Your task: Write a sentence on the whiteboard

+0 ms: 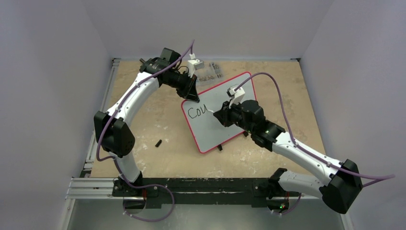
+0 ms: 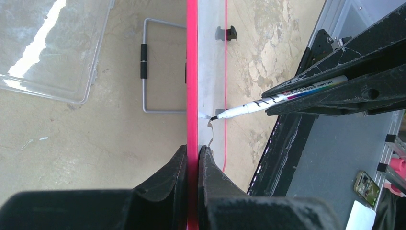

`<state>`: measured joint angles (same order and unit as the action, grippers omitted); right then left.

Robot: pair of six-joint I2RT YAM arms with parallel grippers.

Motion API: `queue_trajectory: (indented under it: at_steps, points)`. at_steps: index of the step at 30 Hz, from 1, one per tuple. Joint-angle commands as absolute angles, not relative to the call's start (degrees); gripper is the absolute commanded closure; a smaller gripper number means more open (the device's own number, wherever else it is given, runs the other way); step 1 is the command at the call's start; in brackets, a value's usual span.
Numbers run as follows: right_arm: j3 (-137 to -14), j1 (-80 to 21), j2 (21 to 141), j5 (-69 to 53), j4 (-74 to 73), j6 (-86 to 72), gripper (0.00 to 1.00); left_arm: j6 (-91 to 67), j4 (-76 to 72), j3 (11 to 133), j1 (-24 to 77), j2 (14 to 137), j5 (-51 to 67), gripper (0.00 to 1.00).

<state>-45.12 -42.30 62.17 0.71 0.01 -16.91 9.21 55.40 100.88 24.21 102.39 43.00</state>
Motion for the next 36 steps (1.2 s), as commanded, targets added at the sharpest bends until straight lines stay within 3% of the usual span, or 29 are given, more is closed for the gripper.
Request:
queue_trajectory:
  at_steps: [1,13,36]
  points:
    - [-45.6,-42.0,60.7,2.1,0.1,-16.9,1.0,14.4,58.8,100.6,26.8,101.8,39.9,1.0]
    - [-49.2,-42.0,57.0,4.3,-2.7,-16.2,1.0,14.4,58.6,100.6,26.8,101.5,39.9,1.0]
    - [-52.6,-41.9,63.0,6.2,-0.7,-15.1,1.0,14.6,59.0,100.7,27.2,101.4,39.8,1.0]
